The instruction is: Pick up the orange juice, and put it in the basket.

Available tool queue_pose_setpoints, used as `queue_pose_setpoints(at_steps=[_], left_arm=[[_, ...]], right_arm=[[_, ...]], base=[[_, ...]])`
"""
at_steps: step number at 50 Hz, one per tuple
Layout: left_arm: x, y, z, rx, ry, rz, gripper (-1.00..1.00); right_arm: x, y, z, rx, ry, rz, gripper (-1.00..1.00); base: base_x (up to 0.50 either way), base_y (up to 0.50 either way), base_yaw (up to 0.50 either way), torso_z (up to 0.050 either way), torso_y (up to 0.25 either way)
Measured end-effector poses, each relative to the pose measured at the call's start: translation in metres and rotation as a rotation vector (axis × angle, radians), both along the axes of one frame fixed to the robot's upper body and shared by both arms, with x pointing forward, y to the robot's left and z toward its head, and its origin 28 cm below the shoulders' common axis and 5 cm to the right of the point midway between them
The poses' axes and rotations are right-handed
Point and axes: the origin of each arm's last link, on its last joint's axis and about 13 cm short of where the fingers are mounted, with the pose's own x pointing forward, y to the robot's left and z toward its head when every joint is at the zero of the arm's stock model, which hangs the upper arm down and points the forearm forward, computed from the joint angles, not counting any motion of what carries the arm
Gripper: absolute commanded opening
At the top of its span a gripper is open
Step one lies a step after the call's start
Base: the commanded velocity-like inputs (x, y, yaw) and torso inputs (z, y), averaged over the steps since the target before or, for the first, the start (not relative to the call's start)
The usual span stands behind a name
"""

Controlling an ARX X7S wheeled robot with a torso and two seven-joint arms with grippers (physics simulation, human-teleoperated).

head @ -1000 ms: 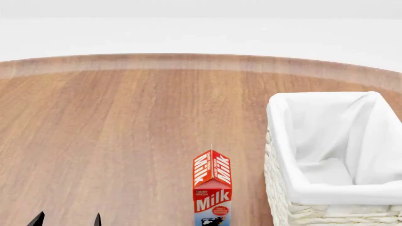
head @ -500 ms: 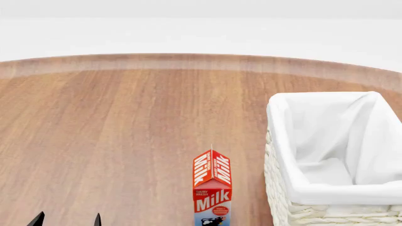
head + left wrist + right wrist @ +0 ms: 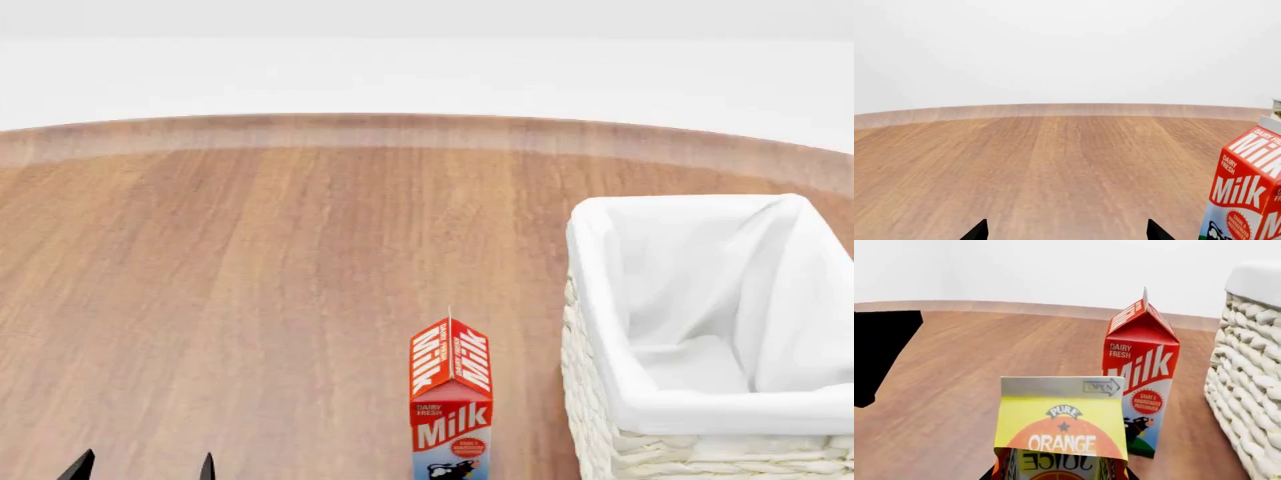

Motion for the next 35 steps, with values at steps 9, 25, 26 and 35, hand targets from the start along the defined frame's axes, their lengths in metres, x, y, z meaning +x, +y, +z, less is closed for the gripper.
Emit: queue_pose_setpoints(at_steps=[9, 25, 26, 35], left_arm=[[0.000, 0.000, 0.000, 0.000, 0.000, 0.000, 1.00], [0.000, 0.000, 0.000, 0.000, 0.000, 0.000, 1.00], [0.000, 0.000, 0.000, 0.000, 0.000, 0.000, 1.00], [0.000, 0.000, 0.000, 0.000, 0.000, 0.000, 1.00]], right_arm=[[-0.003, 0.000, 0.010, 0.018, -0.018, 0.001, -1.00], [-0.004, -0.002, 0.028, 0.038, -0.060, -0.002, -1.00], [-0.004, -0.002, 0.030, 0.039, -0.063, -0.002, -1.00], [-0.005, -0.002, 0.038, 0.048, -0.083, -0.004, -1.00]], base=[[0.00, 0.00, 0.00, 0.000, 0.000], [0.00, 0.00, 0.00, 0.000, 0.001], [0.00, 0.00, 0.00, 0.000, 0.000], [0.00, 0.00, 0.00, 0.000, 0.000]])
